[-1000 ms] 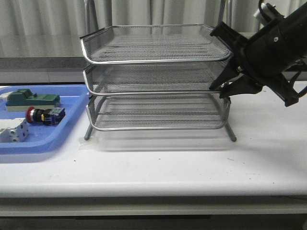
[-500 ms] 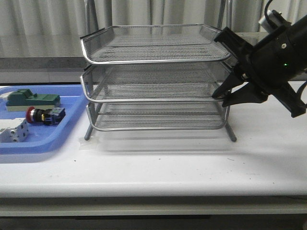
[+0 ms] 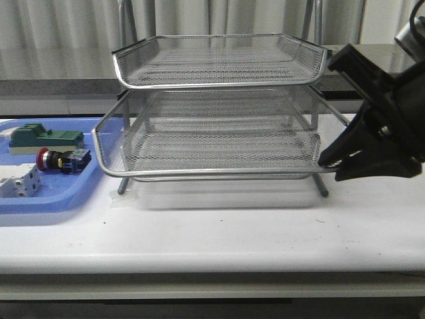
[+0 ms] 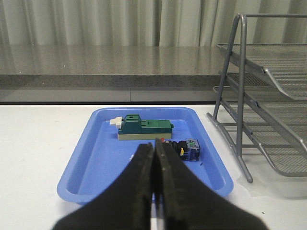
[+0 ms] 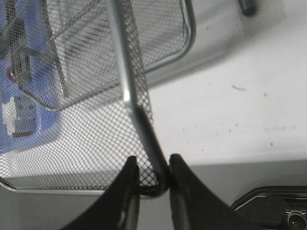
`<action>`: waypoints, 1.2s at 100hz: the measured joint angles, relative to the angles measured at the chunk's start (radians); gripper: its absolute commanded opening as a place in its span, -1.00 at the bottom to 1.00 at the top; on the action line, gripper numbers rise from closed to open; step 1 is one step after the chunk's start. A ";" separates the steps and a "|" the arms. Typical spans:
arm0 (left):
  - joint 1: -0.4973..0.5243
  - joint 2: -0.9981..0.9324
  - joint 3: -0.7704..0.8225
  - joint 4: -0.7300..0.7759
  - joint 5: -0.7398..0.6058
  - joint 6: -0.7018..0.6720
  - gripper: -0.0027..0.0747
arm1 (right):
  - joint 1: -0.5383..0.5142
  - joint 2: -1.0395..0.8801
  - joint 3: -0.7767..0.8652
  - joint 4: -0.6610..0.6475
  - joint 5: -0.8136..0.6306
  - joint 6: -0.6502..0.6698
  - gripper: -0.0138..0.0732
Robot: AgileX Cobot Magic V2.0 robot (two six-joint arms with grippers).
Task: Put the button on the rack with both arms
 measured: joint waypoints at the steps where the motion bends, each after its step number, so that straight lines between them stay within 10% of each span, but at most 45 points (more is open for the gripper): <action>1: 0.000 0.000 0.000 0.000 0.000 0.000 -0.98 | 0.000 -0.004 0.008 0.000 0.000 0.000 -0.68; 29: 0.000 0.000 0.000 0.000 0.000 0.000 -0.98 | 0.000 -0.126 0.111 -0.031 0.017 -0.008 -0.51; 58: 0.000 0.000 0.000 0.000 0.000 0.000 -0.98 | 0.000 -0.181 0.121 -0.103 0.045 -0.046 0.54; 93: 0.000 0.000 0.000 0.000 0.000 0.000 -0.98 | -0.025 -0.390 0.119 -0.318 0.087 -0.021 0.53; 120: 0.000 0.000 0.000 0.000 0.000 0.000 -0.98 | -0.165 -0.536 -0.026 -0.802 0.271 0.224 0.53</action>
